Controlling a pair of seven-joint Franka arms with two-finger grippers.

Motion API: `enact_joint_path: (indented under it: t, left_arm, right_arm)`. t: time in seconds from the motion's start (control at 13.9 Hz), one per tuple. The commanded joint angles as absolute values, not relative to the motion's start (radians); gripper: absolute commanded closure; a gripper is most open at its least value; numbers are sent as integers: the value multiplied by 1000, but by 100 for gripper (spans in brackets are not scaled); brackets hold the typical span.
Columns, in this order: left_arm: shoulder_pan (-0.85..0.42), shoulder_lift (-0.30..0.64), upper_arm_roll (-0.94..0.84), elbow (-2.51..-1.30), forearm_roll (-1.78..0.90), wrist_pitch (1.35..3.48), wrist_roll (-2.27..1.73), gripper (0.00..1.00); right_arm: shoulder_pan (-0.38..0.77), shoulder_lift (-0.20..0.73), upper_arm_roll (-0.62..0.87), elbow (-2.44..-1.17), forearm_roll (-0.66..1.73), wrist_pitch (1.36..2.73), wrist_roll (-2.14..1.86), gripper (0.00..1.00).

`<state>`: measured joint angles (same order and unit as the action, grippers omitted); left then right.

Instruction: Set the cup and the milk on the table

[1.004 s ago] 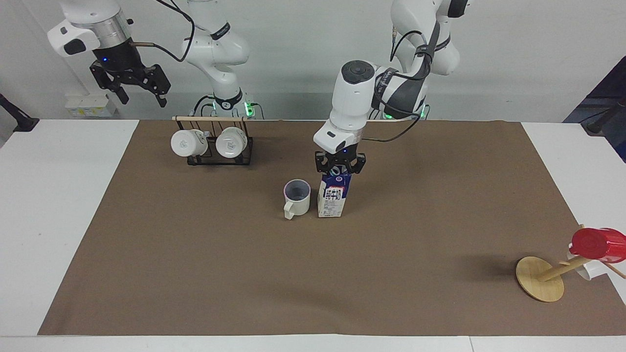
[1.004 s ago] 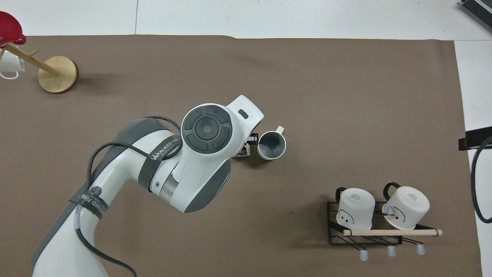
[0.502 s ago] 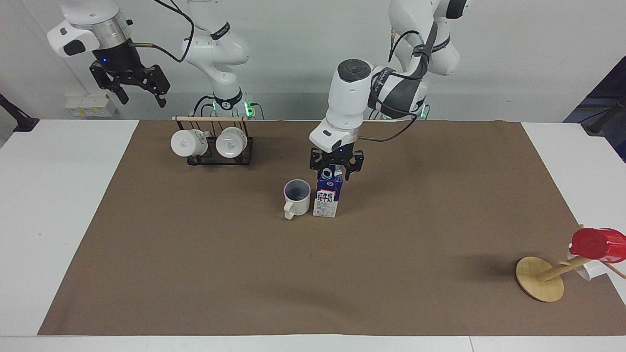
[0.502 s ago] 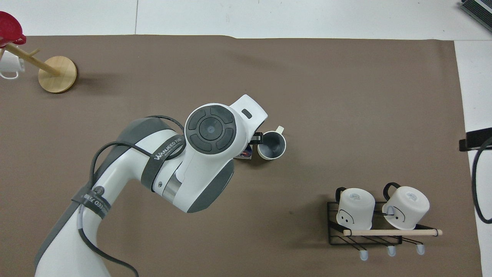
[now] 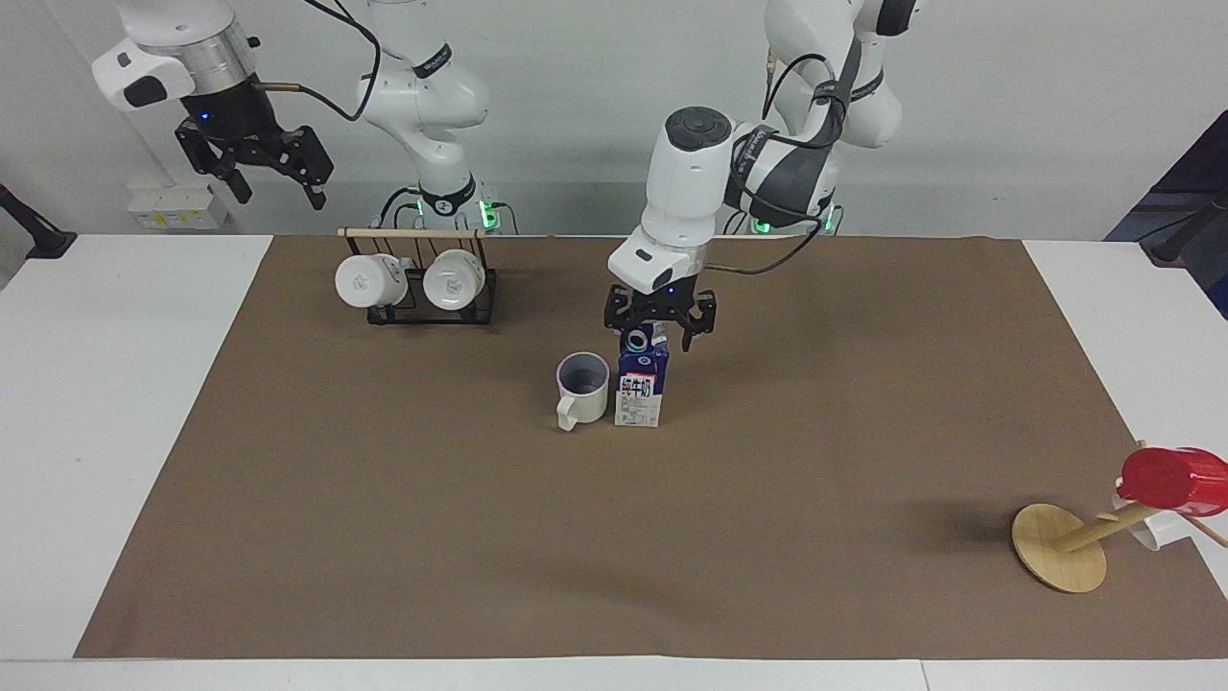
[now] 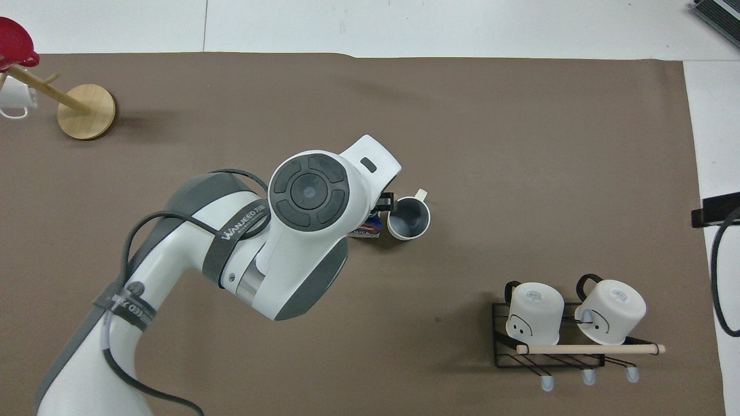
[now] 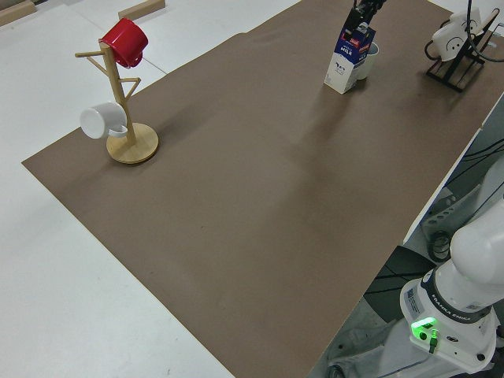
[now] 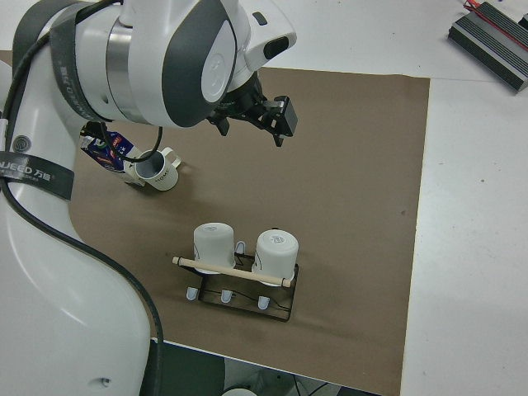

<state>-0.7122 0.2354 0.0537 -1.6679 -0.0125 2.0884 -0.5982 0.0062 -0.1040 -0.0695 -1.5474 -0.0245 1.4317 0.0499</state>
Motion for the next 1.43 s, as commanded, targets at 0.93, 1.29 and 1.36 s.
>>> enact_joint_path:
  t: [0.93,1.29,1.36]
  left_arm:
    - [-193,-42,75,-1536,-2,1654,64,0]
    - [-170,-32,77,-1468,0,1554,97,0]
    - [-172,-38,78,-1471,-2,1551,97,0]
  right_arm:
    - [-3,-118,-64,-1591,-32,1479,72,0]
    - [-2,-114,-63,-1586,-28,1448,71,0]
    - [-2,-115,-64,-1591,-28,1448,72,0]
